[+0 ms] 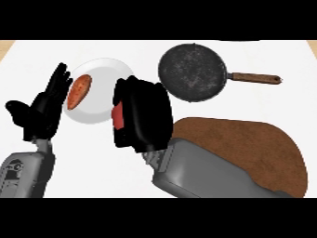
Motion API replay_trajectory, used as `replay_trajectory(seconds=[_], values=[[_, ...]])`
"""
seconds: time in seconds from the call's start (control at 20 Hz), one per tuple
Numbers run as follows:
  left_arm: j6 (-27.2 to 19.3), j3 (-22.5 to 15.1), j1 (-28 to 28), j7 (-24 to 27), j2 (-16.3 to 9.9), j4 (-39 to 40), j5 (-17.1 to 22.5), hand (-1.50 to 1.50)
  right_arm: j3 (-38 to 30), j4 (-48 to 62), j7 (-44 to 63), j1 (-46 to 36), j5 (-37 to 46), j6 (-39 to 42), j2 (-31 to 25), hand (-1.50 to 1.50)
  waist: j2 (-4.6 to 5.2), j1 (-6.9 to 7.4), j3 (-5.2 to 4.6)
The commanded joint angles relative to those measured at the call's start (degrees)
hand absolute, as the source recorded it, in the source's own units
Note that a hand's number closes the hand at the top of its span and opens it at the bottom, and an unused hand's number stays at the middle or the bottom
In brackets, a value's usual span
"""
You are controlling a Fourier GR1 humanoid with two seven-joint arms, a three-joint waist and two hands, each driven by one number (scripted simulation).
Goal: Pick the bell pepper from the cutting board and place it in the pan
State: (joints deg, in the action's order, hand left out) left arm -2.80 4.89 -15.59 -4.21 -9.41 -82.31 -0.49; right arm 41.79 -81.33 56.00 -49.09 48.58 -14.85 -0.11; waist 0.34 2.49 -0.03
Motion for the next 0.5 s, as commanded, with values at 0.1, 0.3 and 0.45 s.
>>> replay_trajectory(seconds=[0.1, 0.3, 0.45], values=[[0.71, 1.10, 1.20, 2.27, -0.97, 0.62, 0.15, 0.00, -11.80, 13.66, -11.46, -3.12, -4.29, -8.72, 0.10, 1.50, 0.12, -1.23, 0.01], [-1.17, -0.54, 0.82, -1.57, 0.48, -2.43, -1.01, 0.00, -17.84, 21.86, -20.85, -3.86, -6.57, -8.69, -4.92, 1.50, 0.12, -1.28, 0.05], [1.24, 1.70, 1.33, 2.88, -0.75, 1.24, 1.00, 0.00, -21.89, 31.35, -27.81, -6.88, -7.60, -12.20, -5.29, 1.50, 0.45, -0.99, 0.00]])
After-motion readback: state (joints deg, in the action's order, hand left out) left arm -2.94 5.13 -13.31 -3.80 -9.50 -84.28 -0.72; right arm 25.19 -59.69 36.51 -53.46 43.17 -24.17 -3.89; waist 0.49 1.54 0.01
